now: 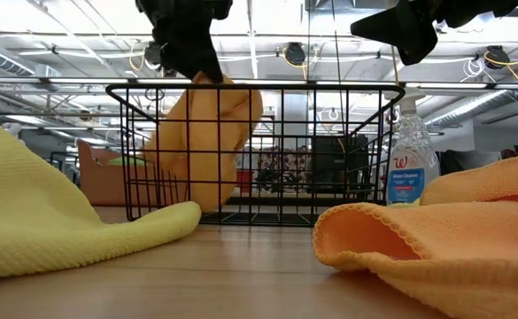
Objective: Sort microfiber towel by color & place in baskets
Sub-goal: Put the top orange microfiber cloth into the black wire basket, then put the orange microfiber cloth into the black wire basket
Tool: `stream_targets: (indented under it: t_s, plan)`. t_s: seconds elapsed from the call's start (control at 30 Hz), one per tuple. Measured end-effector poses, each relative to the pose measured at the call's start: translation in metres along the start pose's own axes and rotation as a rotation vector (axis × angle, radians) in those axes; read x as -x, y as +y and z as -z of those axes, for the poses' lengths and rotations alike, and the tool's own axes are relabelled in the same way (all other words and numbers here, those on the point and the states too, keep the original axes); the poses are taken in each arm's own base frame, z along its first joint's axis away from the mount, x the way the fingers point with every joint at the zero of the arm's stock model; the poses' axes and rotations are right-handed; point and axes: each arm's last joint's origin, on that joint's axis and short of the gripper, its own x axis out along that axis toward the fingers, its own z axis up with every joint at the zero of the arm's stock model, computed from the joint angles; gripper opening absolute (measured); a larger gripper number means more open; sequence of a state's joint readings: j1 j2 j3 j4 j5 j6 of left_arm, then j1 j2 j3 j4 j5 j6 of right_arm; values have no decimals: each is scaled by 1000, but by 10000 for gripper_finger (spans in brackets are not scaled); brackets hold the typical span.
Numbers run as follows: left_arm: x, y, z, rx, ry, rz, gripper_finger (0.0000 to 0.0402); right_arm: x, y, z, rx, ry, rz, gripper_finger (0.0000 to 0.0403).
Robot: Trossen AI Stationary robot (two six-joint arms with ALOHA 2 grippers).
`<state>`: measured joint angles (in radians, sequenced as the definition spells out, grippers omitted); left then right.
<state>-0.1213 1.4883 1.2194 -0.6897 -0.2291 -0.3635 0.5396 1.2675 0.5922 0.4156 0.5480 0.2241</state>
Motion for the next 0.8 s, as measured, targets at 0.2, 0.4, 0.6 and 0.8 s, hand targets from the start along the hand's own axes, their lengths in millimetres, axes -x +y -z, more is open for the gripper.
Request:
stream_targets:
  t_s: [0.2,0.4,0.6,0.8]
  plan:
    - [-1,7,4,2,71,13,199,0,0,0,0,0,0,263]
    - [-2,11,2,4,63,-3,219,0,0,0,0,0,0,263]
    - [-2,12,1,-12,46,-35,235,0,0,0,1,0,0,263]
    - [2,-7,3,-11,-8,-17,235,2,4,0,4,2,-15,263]
